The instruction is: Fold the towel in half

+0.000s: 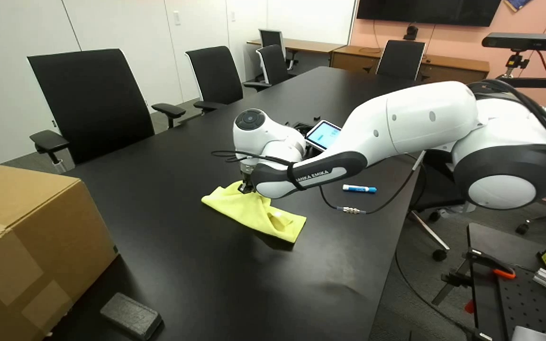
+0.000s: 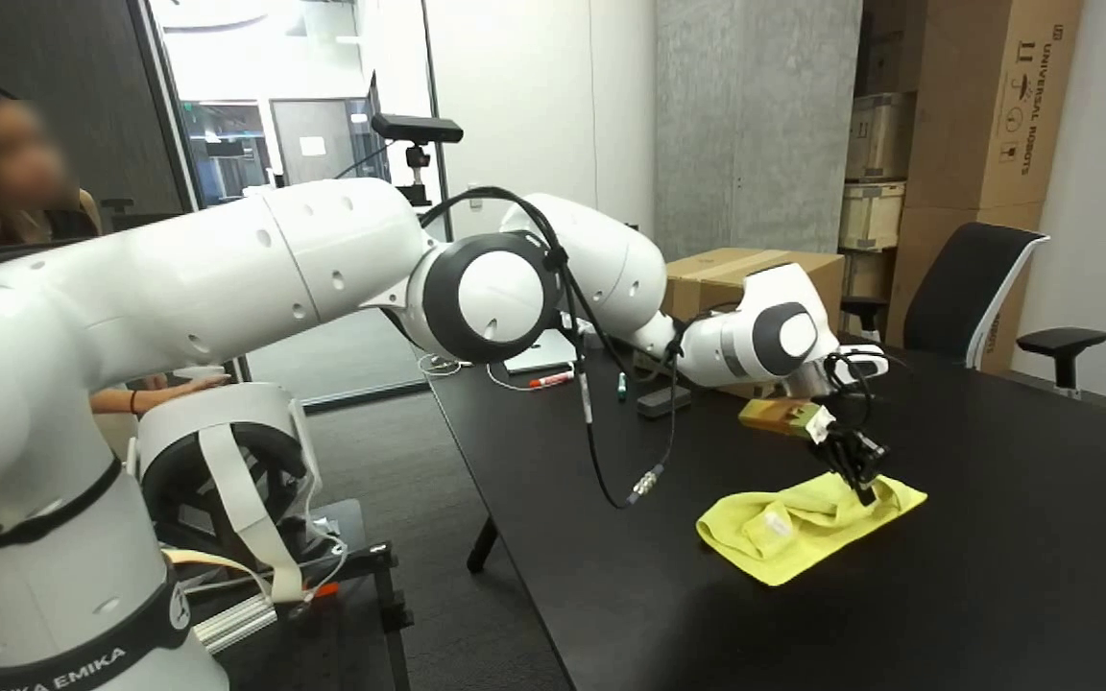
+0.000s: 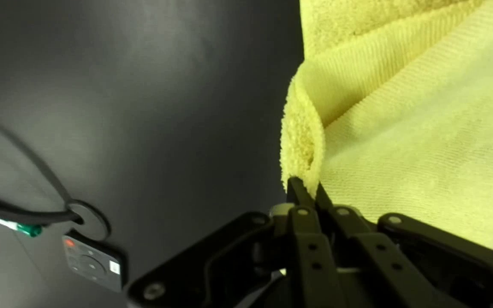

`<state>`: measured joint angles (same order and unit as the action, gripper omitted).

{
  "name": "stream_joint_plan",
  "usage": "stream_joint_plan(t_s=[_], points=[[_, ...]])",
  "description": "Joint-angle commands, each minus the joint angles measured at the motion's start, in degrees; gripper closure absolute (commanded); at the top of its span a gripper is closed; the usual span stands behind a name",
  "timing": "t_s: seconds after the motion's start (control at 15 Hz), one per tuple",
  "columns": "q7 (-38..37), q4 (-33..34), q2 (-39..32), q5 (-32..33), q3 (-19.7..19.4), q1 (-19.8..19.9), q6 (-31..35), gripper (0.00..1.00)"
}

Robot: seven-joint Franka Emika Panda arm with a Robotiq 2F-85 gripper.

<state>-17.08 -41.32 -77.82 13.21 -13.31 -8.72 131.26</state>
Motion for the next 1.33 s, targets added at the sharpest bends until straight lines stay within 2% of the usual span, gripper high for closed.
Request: stream_joint_plan(t_s=[0.0,0.13,0.47,0.6,0.73,1.0,1.27], points=[[-3.4,6.0,-3.2,0.0,-1.4,2.0,-4.3,0.71],[-3.1,4.2,-1.5,-0.6,-0.7,2.3,-4.6,0.67],[0.9,-2.3,5.5,-2.4,3.3,2.7,-5.4,0.29],[3.0,-6.2,9.9,-3.4,5.2,3.0,-7.8,0.14],[5.6,-11.1,15.4,-5.1,7.6,3.5,-13.3,0.01],[5.1,-20.6,25.4,-6.5,8.3,3.5,-25.4,0.0],[6.0,-30.0,35.2,-6.5,9.3,3.5,-31.3,0.01]])
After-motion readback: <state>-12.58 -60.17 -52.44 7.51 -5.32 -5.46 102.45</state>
